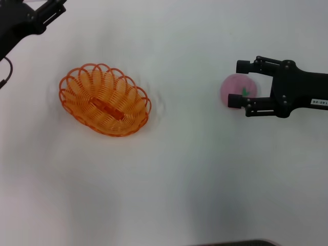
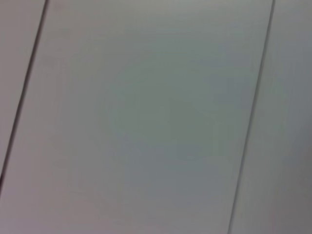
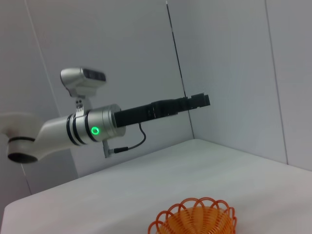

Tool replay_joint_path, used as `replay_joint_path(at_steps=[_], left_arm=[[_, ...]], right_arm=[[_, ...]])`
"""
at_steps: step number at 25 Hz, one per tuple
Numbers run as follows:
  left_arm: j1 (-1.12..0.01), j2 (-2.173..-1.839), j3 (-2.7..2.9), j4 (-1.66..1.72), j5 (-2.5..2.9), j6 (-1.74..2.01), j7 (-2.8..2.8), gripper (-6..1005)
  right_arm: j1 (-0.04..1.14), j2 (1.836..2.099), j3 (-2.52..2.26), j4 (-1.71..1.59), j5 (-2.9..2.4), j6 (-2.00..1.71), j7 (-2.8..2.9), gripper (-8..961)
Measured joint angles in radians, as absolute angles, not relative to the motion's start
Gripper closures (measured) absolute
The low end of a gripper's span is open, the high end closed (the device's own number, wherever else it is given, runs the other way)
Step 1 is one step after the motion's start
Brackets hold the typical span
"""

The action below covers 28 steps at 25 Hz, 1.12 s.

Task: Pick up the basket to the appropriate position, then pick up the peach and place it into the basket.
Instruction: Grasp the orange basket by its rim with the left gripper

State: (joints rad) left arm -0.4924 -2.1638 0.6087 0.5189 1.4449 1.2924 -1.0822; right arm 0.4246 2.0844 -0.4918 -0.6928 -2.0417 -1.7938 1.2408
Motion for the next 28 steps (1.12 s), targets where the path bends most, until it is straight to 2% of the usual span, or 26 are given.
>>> replay_joint_path(at_steps=[7,20,24,28], left_arm=[[-0.471,-2.165,0.755,0.744,1.563,1.187,-1.381,127],[-0.532,-2.16,0.902,1.137,2.153,1.13,-2.07,127],[-0.576,-2.155,0.961,1.246,2.383,1.193,-2.277,127],[-0.671,-2.138,0.982,1.262,2.589,1.311,-2.422,127]], right_arm=[[0.423,2.083,-0.492,-0.688,-2.043,-1.787,1.241,10],[0.418,2.085,-0.491,-0.687,-2.042,-1.787,1.232,10],[0.416,2.084,-0.491,-0.687,-2.042,-1.787,1.232,10],[0.416,2.083,-0.491,-0.687,-2.042,-1.787,1.232,10]])
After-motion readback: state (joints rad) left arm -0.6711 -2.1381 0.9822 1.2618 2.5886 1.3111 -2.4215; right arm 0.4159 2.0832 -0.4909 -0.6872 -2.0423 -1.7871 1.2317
